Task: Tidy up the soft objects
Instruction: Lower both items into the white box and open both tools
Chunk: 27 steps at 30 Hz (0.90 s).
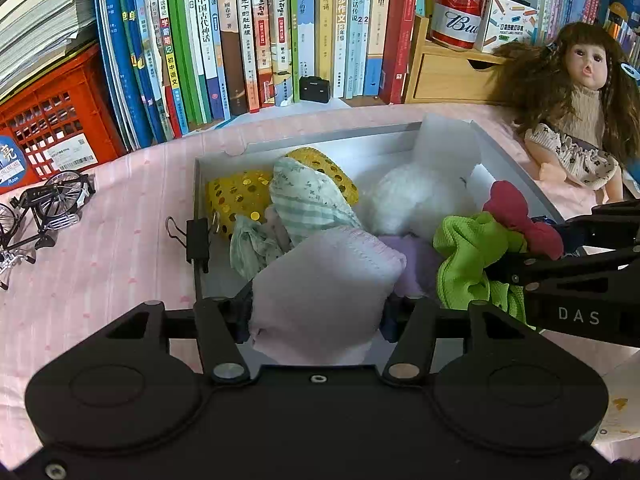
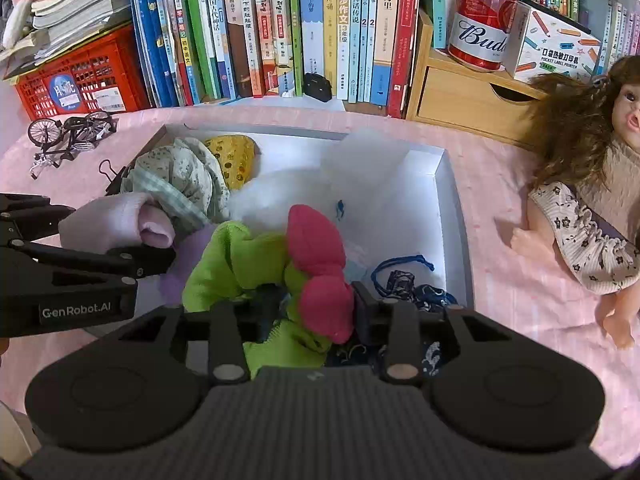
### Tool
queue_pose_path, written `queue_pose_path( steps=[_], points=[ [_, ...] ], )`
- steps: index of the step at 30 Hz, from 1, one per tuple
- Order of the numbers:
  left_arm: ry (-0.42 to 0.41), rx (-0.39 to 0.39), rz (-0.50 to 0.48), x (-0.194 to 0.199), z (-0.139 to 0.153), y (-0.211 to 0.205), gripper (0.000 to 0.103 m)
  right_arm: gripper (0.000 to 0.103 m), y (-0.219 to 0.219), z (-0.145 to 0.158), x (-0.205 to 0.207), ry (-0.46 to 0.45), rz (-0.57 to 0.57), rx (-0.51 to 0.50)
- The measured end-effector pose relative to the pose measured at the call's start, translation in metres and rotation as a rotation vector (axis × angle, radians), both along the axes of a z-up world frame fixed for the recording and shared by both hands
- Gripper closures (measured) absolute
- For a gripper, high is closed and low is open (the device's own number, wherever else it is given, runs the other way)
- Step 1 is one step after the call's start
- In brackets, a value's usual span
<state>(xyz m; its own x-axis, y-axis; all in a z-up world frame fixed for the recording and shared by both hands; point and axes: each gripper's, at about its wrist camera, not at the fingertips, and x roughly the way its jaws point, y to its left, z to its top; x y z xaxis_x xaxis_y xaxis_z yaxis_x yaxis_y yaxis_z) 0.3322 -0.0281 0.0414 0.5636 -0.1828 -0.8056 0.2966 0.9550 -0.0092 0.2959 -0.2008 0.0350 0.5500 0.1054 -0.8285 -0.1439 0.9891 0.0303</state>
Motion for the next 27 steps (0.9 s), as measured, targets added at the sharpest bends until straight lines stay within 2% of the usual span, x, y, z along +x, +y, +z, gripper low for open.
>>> queue_pose_path(
  steps=[6, 11, 21, 27],
  points=[
    [-0.010, 0.030, 0.000, -0.005, 0.005, -0.002, 0.034, 0.041, -0.002, 0.006, -0.001, 0.001, -0.002, 0.026],
    [-0.039, 0.039, -0.015, -0.015, 0.011, -0.003, 0.024, 0.030, -0.003, 0.014, -0.007, -0.017, -0.006, 0.032],
    [-0.043, 0.009, -0.013, -0.029, 0.025, -0.004, 0.023, 0.027, -0.008, 0.033, -0.021, -0.059, -0.013, 0.062],
    [-0.117, -0.016, 0.042, -0.050, 0.043, -0.003, 0.023, 0.024, -0.012, 0.047, -0.035, -0.107, -0.016, 0.075]
  ],
)
